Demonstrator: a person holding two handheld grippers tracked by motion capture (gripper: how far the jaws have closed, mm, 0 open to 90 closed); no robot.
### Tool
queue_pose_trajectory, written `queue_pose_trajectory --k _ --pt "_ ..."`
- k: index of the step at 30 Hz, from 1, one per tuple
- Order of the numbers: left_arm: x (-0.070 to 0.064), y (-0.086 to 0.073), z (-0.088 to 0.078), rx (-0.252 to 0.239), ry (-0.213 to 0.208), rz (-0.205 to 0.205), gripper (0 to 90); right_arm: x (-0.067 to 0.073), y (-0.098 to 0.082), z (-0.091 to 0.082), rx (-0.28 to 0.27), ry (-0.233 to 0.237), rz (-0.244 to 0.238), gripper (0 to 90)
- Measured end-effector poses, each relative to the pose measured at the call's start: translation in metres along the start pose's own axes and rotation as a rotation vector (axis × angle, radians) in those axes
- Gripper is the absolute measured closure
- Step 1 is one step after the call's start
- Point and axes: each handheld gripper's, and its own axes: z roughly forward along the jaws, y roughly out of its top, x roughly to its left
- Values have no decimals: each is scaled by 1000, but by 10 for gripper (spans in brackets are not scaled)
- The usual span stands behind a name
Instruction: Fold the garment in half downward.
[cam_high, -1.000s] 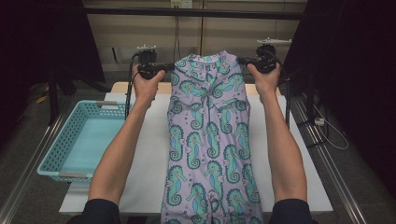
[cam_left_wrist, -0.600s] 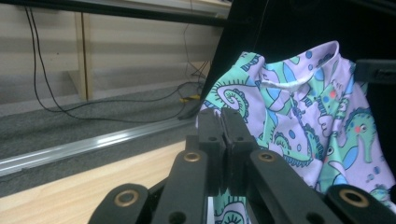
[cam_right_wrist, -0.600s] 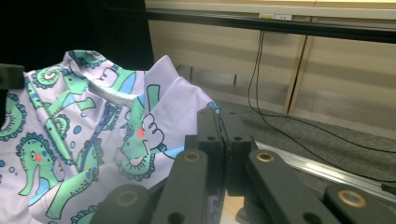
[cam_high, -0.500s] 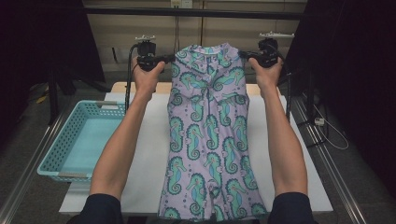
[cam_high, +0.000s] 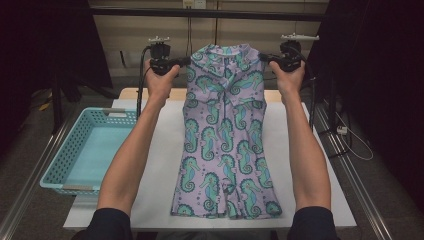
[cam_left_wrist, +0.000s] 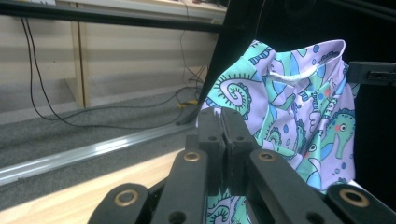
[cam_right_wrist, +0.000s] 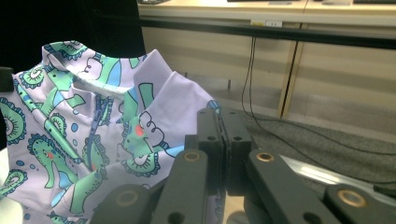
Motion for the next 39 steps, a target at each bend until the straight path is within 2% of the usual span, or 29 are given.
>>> queue_pose_trajectory --k 3,9,13,15,18,22,25,31,39 --pt "-1 -8 3 21 5 10 884 -2 -15 2 17 5 11 887" --pt "-4 -30 4 40 -5 -1 883 1 -38 6 35 15 18 887" --pt "-6 -44 5 59 -12 2 883 6 -50 5 48 19 25 887" --pt "-6 -50 5 70 -13 4 883 11 -55 3 57 29 13 887" --pt "-9 -59 5 75 -27 2 883 16 -61 -1 58 39 4 887" --pt "-14 -72 1 73 -50 -12 882 18 -74 -6 56 43 19 887" --pt "-18 -79 -2 82 -58 -7 882 20 -84 -8 60 49 27 887" --pt "-31 -86 -11 86 -71 40 882 29 -98 -18 54 72 25 887" --pt "-39 -103 -17 83 -99 46 881 44 -115 -30 55 111 12 887"
